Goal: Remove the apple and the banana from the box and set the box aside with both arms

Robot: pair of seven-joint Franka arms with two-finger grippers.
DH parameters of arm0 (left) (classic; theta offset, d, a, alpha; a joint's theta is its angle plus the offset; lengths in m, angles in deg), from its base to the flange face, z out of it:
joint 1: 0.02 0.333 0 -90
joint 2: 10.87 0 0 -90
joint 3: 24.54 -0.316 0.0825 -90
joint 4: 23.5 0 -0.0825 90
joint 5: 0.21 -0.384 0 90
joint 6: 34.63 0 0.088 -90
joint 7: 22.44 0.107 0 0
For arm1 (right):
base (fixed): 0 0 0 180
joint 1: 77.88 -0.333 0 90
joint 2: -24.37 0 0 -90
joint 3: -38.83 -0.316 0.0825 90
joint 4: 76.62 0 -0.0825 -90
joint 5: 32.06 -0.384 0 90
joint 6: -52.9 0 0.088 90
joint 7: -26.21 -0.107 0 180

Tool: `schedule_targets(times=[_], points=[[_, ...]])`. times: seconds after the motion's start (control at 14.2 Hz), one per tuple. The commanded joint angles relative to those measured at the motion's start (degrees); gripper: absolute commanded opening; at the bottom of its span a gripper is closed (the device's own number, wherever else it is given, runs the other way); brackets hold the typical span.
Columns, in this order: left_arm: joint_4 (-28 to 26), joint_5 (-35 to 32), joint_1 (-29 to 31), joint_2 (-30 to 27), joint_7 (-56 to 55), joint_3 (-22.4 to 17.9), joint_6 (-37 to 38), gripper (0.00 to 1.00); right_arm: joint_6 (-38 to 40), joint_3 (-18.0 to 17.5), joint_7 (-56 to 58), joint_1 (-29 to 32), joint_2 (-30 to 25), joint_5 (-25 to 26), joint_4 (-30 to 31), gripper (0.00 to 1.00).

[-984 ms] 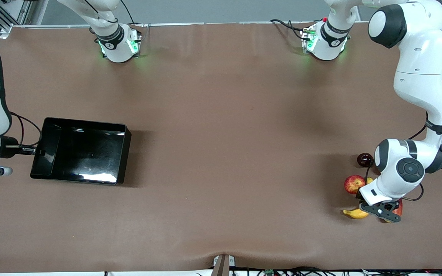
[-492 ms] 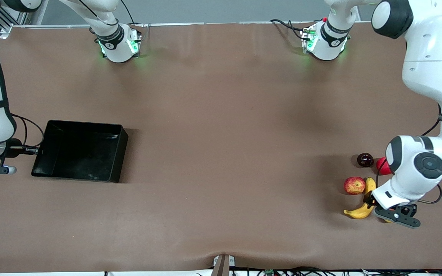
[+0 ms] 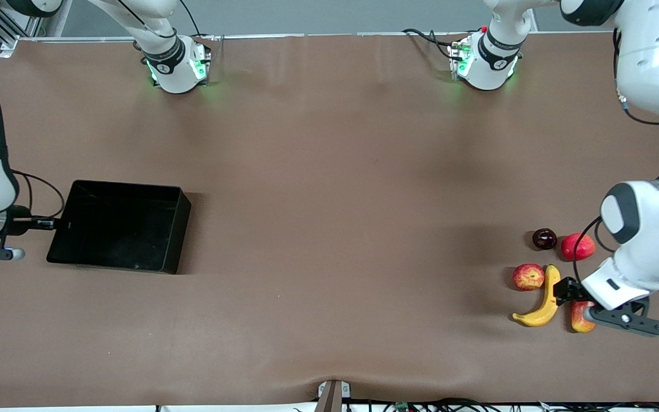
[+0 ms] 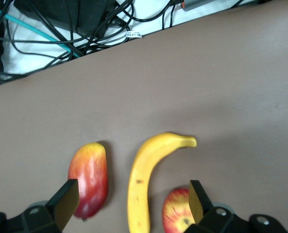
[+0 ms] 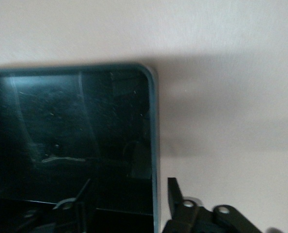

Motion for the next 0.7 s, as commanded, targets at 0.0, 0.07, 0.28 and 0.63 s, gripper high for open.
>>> schedule_targets(times=[0.0,0.07,0.28,0.63], points=[[-2.76,1.31,0.22,-6.19,-2.75,0.38,5.18,1.0,1.82,-0.72,0.65,0.65,-0.54,-0.63,-5.87,1.0],[-2.76,1.31,0.3,-7.77,-2.84,0.38,7.03,1.0,1.73,-0.63,0.74,-0.05,-0.36,-0.19,-8.33,1.0],[-2.67,1.4,0.75,-12.95,-3.19,0.38,13.8,1.0,1.73,-0.46,0.04,-2.33,-0.01,0.78,-14.66,1.0],[-2.32,1.48,0.83,-20.78,-6.89,0.29,20.49,1.0,2.78,-1.59,0.39,-4.71,-2.28,3.09,-18.99,1.0]])
